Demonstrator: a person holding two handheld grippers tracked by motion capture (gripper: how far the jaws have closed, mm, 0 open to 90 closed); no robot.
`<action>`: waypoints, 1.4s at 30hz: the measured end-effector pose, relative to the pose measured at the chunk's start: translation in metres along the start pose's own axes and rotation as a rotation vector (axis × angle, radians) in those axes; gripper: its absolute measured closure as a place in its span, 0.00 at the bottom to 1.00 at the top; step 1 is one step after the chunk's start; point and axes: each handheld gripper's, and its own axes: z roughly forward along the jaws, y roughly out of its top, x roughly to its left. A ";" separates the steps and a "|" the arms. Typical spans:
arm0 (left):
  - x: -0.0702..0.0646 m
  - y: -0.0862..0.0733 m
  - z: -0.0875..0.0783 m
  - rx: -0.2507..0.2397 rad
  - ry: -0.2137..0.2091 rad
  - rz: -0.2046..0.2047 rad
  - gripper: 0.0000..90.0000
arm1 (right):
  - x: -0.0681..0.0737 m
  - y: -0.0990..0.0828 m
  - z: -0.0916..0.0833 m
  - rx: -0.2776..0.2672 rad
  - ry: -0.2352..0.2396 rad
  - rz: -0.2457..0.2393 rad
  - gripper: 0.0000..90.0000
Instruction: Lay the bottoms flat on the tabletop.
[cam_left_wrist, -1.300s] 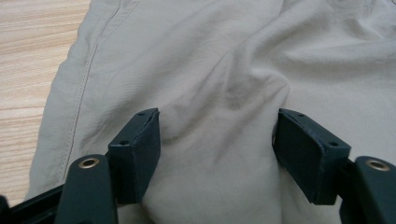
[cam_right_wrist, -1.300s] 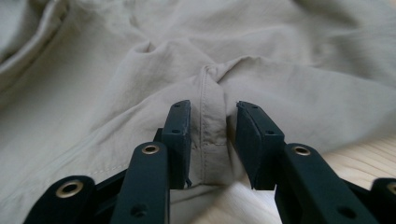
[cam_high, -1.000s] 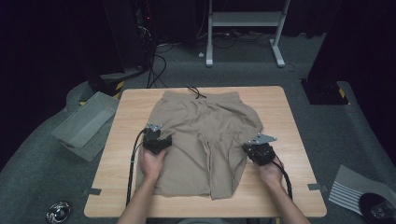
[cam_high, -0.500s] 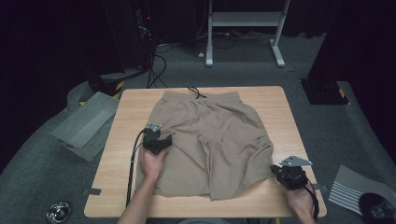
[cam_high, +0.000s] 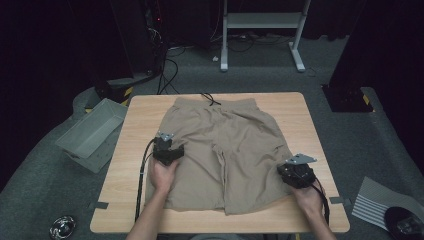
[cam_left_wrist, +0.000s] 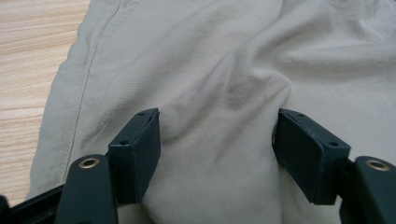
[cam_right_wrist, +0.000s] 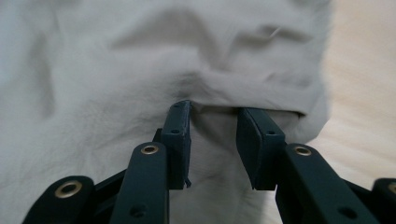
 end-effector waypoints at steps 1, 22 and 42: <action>0.000 0.000 0.000 0.001 -0.001 -0.001 0.35 | 0.000 -0.001 0.005 0.019 0.016 0.005 0.73; 0.000 0.000 0.000 0.001 0.000 0.002 0.35 | 0.007 0.022 -0.004 -0.052 0.124 -0.055 1.00; 0.003 -0.017 -0.028 0.069 -0.113 0.099 0.36 | -0.009 -0.016 -0.011 0.044 0.078 0.023 0.69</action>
